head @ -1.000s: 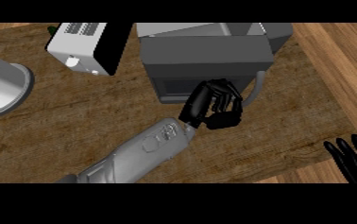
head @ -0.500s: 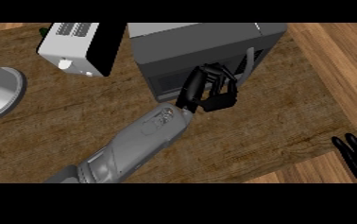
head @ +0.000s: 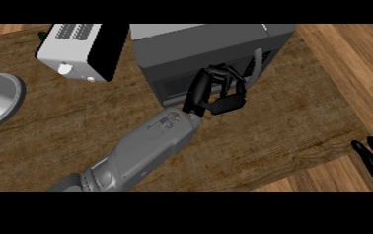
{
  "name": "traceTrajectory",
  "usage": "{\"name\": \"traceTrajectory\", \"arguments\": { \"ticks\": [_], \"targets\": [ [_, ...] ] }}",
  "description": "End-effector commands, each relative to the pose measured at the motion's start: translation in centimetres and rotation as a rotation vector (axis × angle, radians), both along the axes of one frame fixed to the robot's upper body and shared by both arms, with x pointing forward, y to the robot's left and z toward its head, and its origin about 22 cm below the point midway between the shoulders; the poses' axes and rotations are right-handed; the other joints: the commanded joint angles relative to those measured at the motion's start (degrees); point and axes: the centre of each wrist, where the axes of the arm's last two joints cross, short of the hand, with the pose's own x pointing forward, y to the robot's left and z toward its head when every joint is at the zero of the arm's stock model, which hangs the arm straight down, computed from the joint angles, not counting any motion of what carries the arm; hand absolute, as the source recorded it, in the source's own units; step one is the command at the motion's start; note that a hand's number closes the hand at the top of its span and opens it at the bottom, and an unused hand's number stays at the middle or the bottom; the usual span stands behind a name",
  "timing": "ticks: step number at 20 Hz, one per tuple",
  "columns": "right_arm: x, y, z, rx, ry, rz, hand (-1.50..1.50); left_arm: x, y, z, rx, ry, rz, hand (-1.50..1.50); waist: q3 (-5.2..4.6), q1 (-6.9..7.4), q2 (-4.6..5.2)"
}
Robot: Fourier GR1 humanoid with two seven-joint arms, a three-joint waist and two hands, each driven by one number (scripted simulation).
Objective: Pick up the milk, place it into the microwave and close the microwave
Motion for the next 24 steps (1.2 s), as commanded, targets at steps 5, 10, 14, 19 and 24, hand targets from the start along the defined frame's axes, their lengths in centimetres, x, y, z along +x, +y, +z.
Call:
{"name": "traceTrajectory", "arguments": {
  "ticks": [5,10,14,19,24],
  "targets": [
    [0.3,0.4,0.9,-0.007,-0.014,0.083,-1.5,2.1,0.5,1.2,-0.034,-0.033,0.112,1.5,-0.08,-0.5,0.96],
    [0.2,0.6,1.3,0.001,-0.025,0.123,-1.5,2.1,0.8,0.7,-0.046,-0.039,0.126,1.5,-0.05,-1.38,1.29],
    [0.2,0.9,1.9,-0.002,-0.036,0.147,-1.5,2.1,0.9,0.3,-0.04,-0.054,0.137,1.5,-0.12,-1.13,1.22],
    [0.3,0.8,2.3,-0.012,-0.037,0.156,-1.5,2.1,0.9,0.3,-0.051,-0.069,0.147,1.5,-0.11,-1.89,1.59],
    [0.3,0.9,2.4,0.0,-0.034,0.17,-1.5,2.0,0.9,0.0,-0.047,-0.083,0.156,1.5,-0.01,-2.38,1.8]
  ]
}}
